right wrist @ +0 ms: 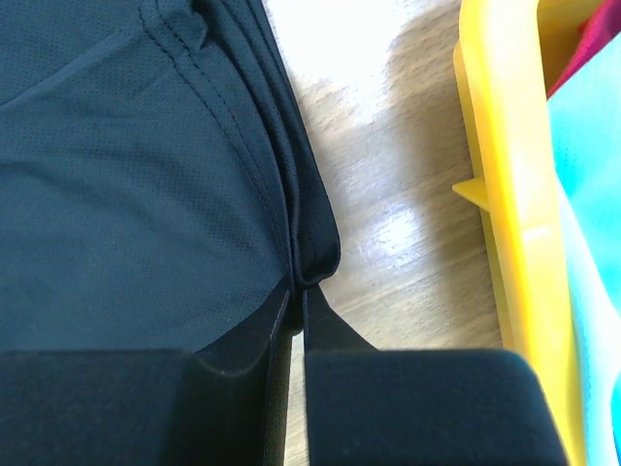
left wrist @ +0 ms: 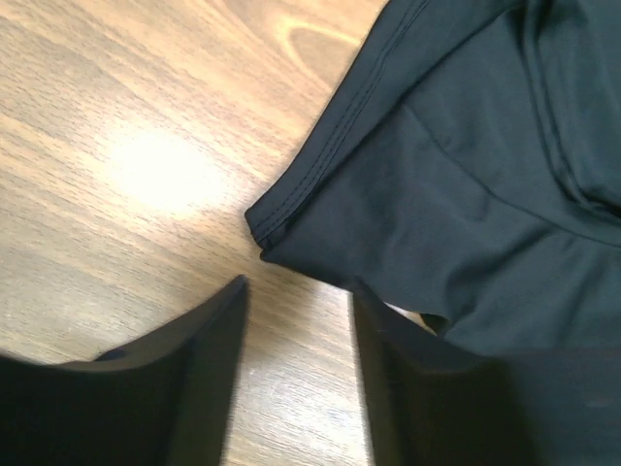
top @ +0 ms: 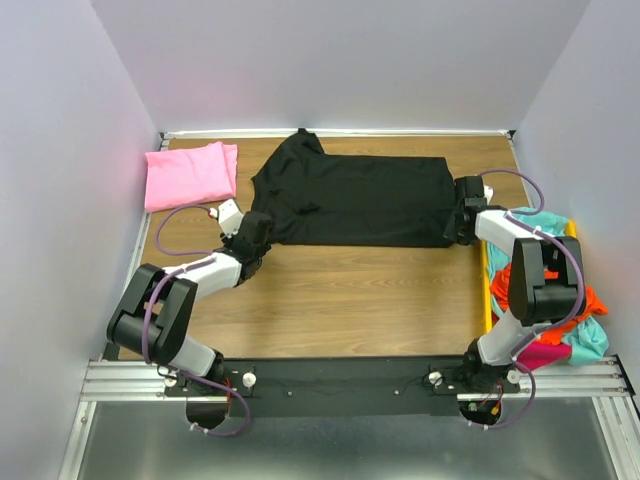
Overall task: Fold and stack the t-shirts
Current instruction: Fold the tshirt
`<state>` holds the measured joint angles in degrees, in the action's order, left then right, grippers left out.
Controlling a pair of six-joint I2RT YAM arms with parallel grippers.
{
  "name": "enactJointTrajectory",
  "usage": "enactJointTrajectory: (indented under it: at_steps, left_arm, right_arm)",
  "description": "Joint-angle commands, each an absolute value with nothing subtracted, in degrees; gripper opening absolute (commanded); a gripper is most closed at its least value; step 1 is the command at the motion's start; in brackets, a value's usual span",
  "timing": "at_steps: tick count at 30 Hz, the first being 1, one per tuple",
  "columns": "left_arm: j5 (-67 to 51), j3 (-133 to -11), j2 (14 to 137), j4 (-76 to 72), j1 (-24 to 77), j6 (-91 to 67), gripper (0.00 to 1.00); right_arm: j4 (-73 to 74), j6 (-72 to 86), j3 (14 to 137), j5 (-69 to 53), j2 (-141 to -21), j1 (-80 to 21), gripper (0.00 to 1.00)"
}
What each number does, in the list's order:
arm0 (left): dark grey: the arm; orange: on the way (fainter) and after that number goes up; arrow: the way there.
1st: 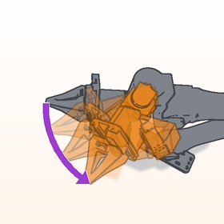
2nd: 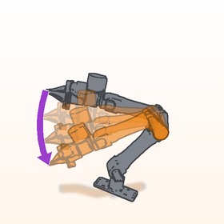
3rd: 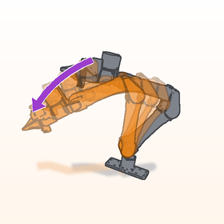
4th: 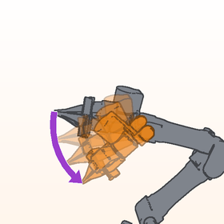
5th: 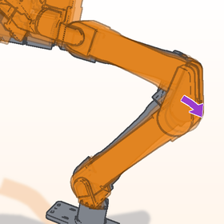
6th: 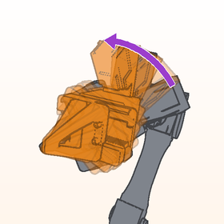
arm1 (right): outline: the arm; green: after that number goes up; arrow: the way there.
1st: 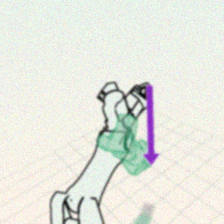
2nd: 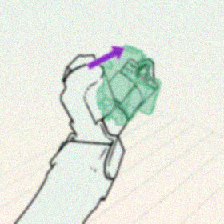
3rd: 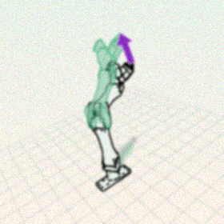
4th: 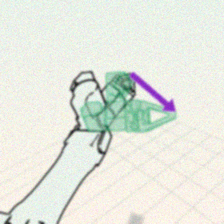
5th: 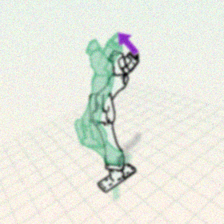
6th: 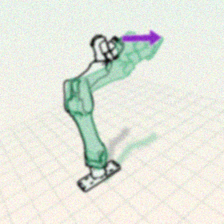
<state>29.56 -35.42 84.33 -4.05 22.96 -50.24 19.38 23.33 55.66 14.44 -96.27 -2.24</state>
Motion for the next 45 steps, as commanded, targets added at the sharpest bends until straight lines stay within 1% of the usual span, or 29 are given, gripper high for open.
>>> enactJointTrajectory:
  at_steps: [1, 7, 8, 10, 12, 15, 19, 21, 25, 27, 29, 30, 31, 32, 33, 34, 40, 45]
  left_arm:
    - [31.29, -36.91, 86.04, -4.04, 22.59, -52.21, 0.48]
    - [31.38, -39.02, 88.50, -2.73, 22.33, -52.03, 0.37]
    - [31.55, -39.28, 88.94, -2.46, 22.24, -51.94, 0.32]
    - [31.64, -39.64, 89.21, -2.20, 22.32, -52.29, 0.30]
    - [31.82, -39.81, 89.38, -1.59, 22.24, -53.43, 0.30]
    - [31.12, -40.08, 89.38, -1.67, 22.24, -53.88, 0.34]
    - [30.67, -41.13, 90.18, -2.02, 22.32, -54.40, 0.37]
    - [30.76, -41.22, 90.44, -2.02, 22.24, -54.58, 0.41]
    - [30.85, -42.09, 91.31, -1.23, 22.24, -54.14, 0.41]
    - [31.11, -42.97, 91.84, -0.36, 22.24, -53.88, 0.40]
    - [31.29, -43.15, 92.28, -0.09, 22.32, -53.79, 0.38]
    - [31.72, -43.15, 92.37, -0.09, 22.24, -53.88, 0.31]
    - [31.99, -43.15, 92.29, -0.09, 22.24, -53.70, 0.21]
    - [32.34, -42.98, 92.29, -0.09, 22.32, -53.70, 0.14]
    - [32.60, -42.46, 91.85, 1.04, 22.32, -53.61, 0.05]
    - [32.69, -42.10, 91.50, 0.79, 22.24, -53.70, 0.00]
    - [32.43, -40.87, 90.35, 0.44, 22.24, -51.68, 0.00]
    - [32.43, -38.24, 87.55, 0.26, 22.24, -50.98, 0.00]
  right_arm:
    - [18.54, 22.68, 54.67, 13.01, -93.96, -2.29, 0.14]
    - [18.19, 22.33, 54.14, 12.31, -92.55, -2.29, 0.13]
    - [18.02, 22.32, 53.88, 12.04, -92.20, -2.29, 0.13]
    - [18.02, 22.24, 53.79, 11.78, -91.76, -2.29, 0.14]
    - [17.84, 22.15, 53.61, 11.43, -90.97, -2.29, 0.13]
    - [17.67, 21.97, 53.44, 10.81, -90.44, -2.29, 0.13]
    - [17.14, 21.71, 53.26, 9.41, -89.83, -2.29, 0.14]
    - [16.96, 21.62, 53.26, 9.14, -89.82, -2.29, 0.14]
    - [16.88, 21.53, 53.00, 8.96, -89.21, -2.29, 0.13]
    - [16.88, 21.36, 52.82, 8.96, -88.25, -2.29, 0.13]
    - [16.88, 21.36, 52.39, 8.96, -87.28, -2.29, 0.14]
    - [16.88, 21.27, 52.21, 8.96, -86.93, -2.29, 0.14]
    - [16.88, 21.27, 52.12, 8.88, -86.31, -2.29, 0.14]
    - [16.88, 21.27, 52.03, 8.88, -86.13, -2.29, 0.14]
    - [16.79, 21.18, 51.94, 8.88, -85.96, -2.29, 0.14]
    - [16.87, 21.18, 51.94, 8.88, -86.04, -2.29, 0.14]
    - [16.88, 21.27, 51.42, 9.14, -86.57, -2.29, 0.14]
    - [17.05, 21.53, 49.84, 11.07, -84.47, -2.29, 0.13]
